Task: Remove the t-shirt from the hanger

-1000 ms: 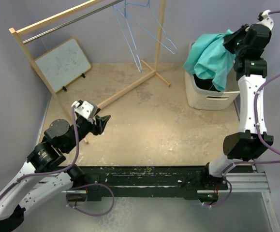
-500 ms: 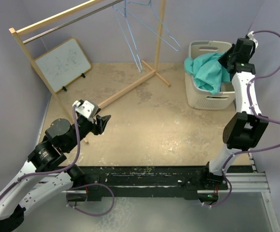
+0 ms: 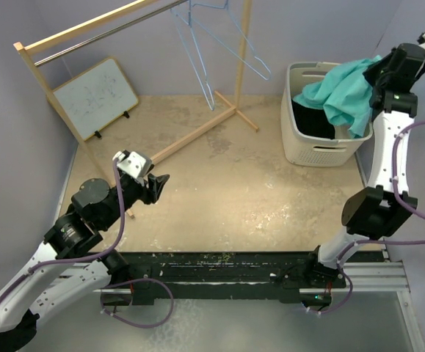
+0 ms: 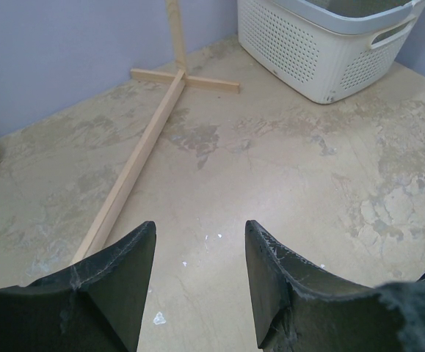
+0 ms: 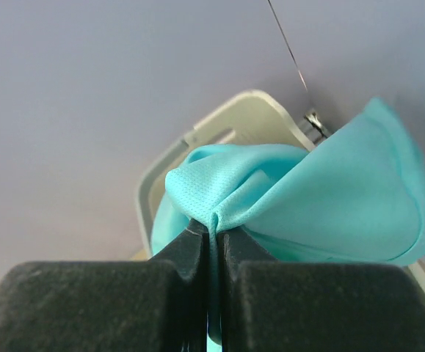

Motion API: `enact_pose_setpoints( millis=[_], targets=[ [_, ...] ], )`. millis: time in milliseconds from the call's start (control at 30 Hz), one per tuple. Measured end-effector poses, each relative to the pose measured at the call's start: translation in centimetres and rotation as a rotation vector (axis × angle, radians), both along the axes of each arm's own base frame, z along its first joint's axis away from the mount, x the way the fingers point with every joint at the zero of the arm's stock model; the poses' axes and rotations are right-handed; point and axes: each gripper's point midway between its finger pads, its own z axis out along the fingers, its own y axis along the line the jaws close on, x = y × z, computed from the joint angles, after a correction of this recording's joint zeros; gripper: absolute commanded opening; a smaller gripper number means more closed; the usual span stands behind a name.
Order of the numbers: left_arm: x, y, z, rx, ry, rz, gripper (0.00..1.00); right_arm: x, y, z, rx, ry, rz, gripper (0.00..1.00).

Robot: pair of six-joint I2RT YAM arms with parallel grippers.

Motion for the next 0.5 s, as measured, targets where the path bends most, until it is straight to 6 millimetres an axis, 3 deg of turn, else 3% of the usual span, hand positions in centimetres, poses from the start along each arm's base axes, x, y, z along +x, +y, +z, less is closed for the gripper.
enact_pose_setpoints(
  millis=[233,333,400,433,500],
  targets=[
    [0.0,0.0,0.0,-0.001,0.000,0.000,0.56,-2.7,0.8,7.0,-0.029,-0.152,0.021,0.00],
    [0.0,0.0,0.0,-0.001,-0.001,0.000,0.56,-2.8,1.4,8.3,-0.034,-0.184,0.053,0.00],
    [0.0,0.0,0.0,-0.001,-0.001,0.000,0.56,-2.3,1.8,8.1,-0.028,-0.182,0.085,0.00],
    [0.0,0.0,0.0,-0.001,-0.001,0.000,0.56,-1.9,2.0,7.7,-0.022,-0.175,0.099,0.05],
    [0.0,0.0,0.0,-0.002,-0.001,-0.001,0.56,-0.7,2.1,6.3,-0.003,-0.150,0.126,0.46]
  ],
)
